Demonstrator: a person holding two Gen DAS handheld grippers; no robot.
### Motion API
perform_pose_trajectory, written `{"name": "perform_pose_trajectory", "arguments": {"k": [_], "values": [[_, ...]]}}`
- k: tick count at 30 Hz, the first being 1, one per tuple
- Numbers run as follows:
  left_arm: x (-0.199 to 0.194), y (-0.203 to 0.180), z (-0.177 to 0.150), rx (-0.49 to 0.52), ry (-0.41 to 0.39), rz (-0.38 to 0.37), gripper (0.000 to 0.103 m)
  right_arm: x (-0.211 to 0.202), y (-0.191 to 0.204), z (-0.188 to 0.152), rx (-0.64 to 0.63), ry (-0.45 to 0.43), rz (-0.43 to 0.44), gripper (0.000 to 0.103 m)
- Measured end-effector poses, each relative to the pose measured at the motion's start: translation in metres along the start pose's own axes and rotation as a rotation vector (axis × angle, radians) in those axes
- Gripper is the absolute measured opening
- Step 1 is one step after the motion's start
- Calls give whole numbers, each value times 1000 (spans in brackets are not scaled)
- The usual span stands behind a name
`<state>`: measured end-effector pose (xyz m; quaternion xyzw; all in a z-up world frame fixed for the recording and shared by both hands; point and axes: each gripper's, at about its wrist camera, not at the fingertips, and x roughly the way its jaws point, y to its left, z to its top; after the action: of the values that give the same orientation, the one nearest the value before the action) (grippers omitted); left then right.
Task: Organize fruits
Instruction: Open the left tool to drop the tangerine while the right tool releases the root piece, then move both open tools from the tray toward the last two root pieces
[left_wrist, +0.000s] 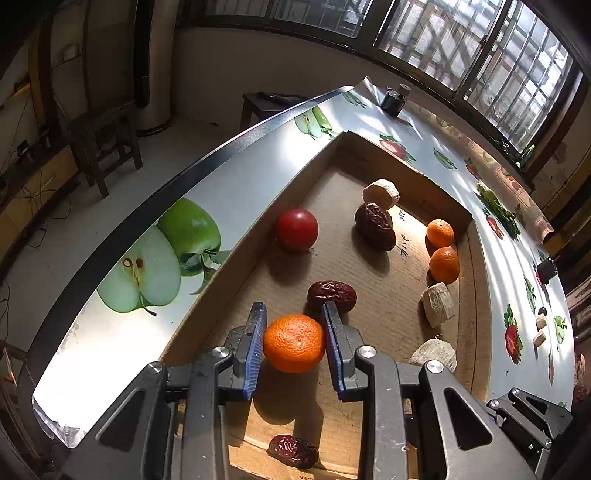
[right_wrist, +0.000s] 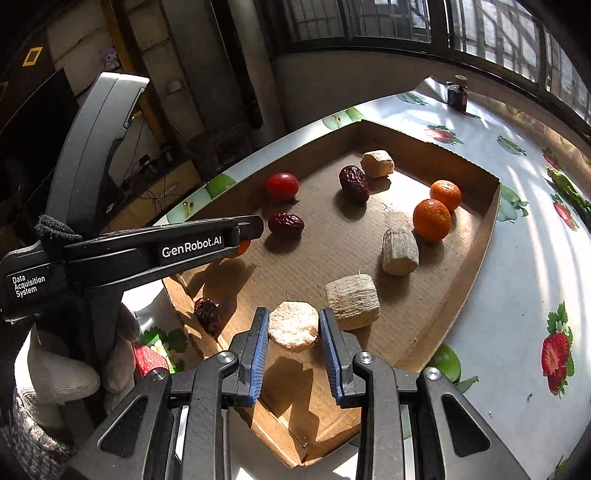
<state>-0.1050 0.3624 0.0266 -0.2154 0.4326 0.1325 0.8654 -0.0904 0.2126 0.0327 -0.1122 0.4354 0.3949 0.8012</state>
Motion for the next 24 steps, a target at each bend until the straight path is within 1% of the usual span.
{"name": "perform_pose_trajectory", "arguments": {"k": [4, 6, 8, 10, 11, 12, 14, 16, 19, 21, 24], "values": [[-5, 0, -1, -21, -2, -24, 31, 3, 0, 4, 2, -11, -31, 31], [-13, -1, -1, -20, -23, -22, 34, -2, 0, 4, 7, -21, -44, 33], [-24, -4, 0, -16, -52, -5, 44, -14, 2, 3, 9, -55, -55, 38], [-36, -9, 1, -6, -84, 5, 45, -32, -2, 0, 24, -103, -72, 48], [-42, -13, 1, 4, -102, 7, 46, -42, -5, -2, 39, -127, -75, 50], [-49, -18, 0, 19, -121, 10, 47, -51, -10, -5, 57, -148, -76, 51], [-60, -31, -4, 52, -157, 12, 55, -66, -20, -13, 103, -182, -89, 52], [-69, -46, -8, 80, -183, 5, 58, -80, -35, -25, 170, -206, -104, 52], [-79, -72, -14, 122, -194, -31, 58, -96, -61, -43, 275, -226, -101, 52], [-84, -91, -19, 159, -198, -47, 59, -105, -78, -55, 332, -232, -115, 52], [-90, -119, -30, 214, -197, -78, 62, -121, -104, -73, 424, -253, -133, 52]]}}
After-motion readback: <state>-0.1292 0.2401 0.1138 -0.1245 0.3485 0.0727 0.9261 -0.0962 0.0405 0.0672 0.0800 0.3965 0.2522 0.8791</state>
